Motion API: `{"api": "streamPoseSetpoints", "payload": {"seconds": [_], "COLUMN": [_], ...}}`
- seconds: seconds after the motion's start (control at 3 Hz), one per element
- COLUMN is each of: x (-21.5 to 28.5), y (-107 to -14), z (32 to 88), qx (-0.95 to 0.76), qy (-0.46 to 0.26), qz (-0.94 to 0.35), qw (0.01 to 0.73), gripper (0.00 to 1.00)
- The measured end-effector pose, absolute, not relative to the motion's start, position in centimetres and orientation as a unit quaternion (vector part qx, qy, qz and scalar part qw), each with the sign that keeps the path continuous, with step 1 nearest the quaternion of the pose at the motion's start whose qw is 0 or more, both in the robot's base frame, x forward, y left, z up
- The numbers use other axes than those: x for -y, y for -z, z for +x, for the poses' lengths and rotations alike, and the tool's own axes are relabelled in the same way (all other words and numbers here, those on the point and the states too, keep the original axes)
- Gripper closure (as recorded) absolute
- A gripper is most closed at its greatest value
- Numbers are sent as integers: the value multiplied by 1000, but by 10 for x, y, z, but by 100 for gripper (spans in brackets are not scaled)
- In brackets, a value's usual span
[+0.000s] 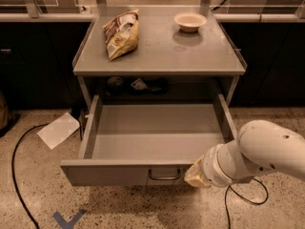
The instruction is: Close top drawer
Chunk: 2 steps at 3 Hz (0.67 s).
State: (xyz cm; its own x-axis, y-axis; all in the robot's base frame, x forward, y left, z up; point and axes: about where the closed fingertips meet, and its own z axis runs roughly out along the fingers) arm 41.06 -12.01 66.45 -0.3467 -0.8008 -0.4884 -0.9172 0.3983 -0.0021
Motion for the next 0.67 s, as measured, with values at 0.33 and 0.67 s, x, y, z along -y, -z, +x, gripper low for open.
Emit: {"api": "streamPoseSetpoints", "payload": {"seconds": [0.33,0.67], "x": [129,129], "y": [-667,-667], "z": [437,437], "qx": [-823,-823], "qy": [-124,-124], "qz": [-501,-501], "qw": [237,237], "gripper": [100,100]}}
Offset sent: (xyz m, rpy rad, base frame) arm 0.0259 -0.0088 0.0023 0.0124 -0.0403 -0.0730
